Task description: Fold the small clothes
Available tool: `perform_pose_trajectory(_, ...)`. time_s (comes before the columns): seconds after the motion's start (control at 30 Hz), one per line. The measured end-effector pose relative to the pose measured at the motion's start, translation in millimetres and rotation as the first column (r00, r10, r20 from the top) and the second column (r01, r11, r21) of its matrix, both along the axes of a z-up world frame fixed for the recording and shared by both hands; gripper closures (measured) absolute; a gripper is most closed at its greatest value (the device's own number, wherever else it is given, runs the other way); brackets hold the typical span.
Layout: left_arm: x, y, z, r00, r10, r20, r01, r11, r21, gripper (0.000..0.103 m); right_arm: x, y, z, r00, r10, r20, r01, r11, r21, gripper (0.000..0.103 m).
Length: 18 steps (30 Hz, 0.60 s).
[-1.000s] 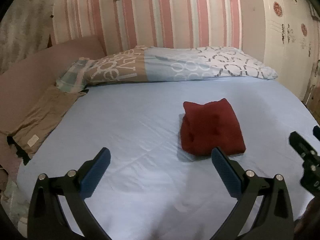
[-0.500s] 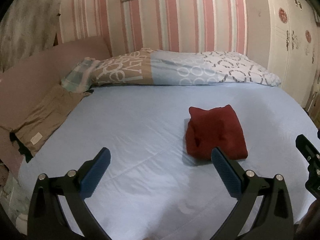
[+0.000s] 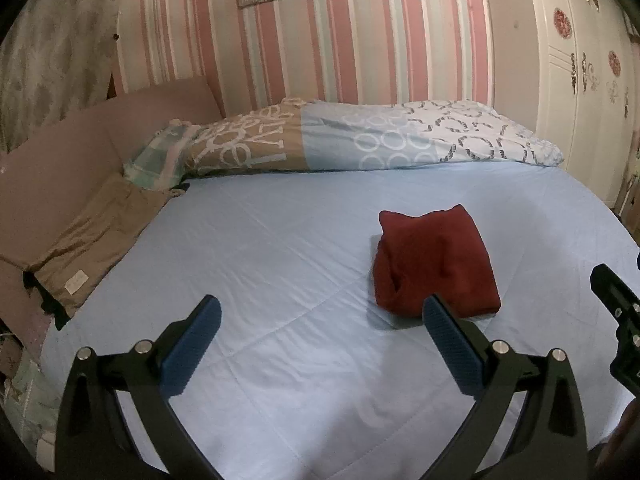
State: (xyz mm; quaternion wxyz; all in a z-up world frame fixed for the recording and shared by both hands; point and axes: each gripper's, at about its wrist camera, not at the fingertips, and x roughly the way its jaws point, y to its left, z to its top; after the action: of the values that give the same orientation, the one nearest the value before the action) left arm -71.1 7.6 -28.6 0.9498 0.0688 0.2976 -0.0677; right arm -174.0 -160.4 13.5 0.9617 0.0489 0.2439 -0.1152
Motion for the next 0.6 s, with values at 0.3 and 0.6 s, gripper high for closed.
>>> perform_pose_trajectory(0.3,-0.8,-0.7,-0.7,1.0,-0.002,-0.003,0.002,1.0,-0.005,0.002,0.0,-0.4,-0.2,1.0,0.0,-0.001,0.0,1.0,0.0,0.003)
perform_pose_trajectory(0.6,-4.3,-5.0,-0.4,1.0,-0.007,0.002,0.007,1.0,-0.011,0.002,0.5,-0.8,-3.7,1.0,-0.006,-0.003,0.006,1.0,-0.014,0.003)
